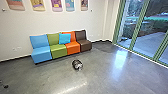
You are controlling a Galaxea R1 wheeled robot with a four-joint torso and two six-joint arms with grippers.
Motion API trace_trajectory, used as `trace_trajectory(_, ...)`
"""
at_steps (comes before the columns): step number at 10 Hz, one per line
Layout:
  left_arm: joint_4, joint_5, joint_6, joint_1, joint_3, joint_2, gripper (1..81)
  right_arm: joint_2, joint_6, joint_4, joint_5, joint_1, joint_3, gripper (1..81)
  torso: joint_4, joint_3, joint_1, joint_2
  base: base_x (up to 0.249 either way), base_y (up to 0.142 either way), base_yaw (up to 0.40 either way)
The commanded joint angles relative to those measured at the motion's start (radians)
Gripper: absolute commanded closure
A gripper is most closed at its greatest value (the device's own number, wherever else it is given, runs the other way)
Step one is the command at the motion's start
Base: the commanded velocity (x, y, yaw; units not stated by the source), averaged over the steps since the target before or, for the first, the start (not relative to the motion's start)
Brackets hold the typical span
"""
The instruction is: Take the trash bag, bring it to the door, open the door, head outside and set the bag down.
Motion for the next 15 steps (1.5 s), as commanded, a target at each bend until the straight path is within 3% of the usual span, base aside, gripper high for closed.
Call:
trace_trajectory(1,0.008,0.064,0.003,-0.025,0.003,-0.007,1.0,-0.009,-0.001,-0.011,-0.063,0.013,0.007,1.0,0.000,0.000,0.000,0.000,0.158,0.079,0.000)
trace_trajectory(8,0.008,0.064,0.003,-0.023,0.002,-0.010,1.0,0.001,-0.011,-0.010,-0.063,0.013,0.006,1.0,0.000,0.000,0.000,0.000,0.158,0.079,0.000)
trace_trajectory(12,0.011,0.071,0.005,-0.023,-0.006,-0.019,1.0,0.000,0.001,-0.002,-0.074,0.019,-0.089,1.0,0.000,0.000,0.000,0.000,0.158,0.080,0.000)
trace_trajectory(13,0.009,0.074,0.023,-0.023,-0.011,-0.022,1.0,-0.002,0.001,-0.002,-0.077,0.019,-0.128,1.0,0.000,0.000,0.000,0.000,0.158,0.080,0.000)
trace_trajectory(15,0.011,0.079,0.025,-0.022,-0.031,-0.022,1.0,0.001,0.002,-0.001,-0.082,0.021,-0.181,1.0,0.000,0.000,0.000,0.000,0.158,0.080,0.000)
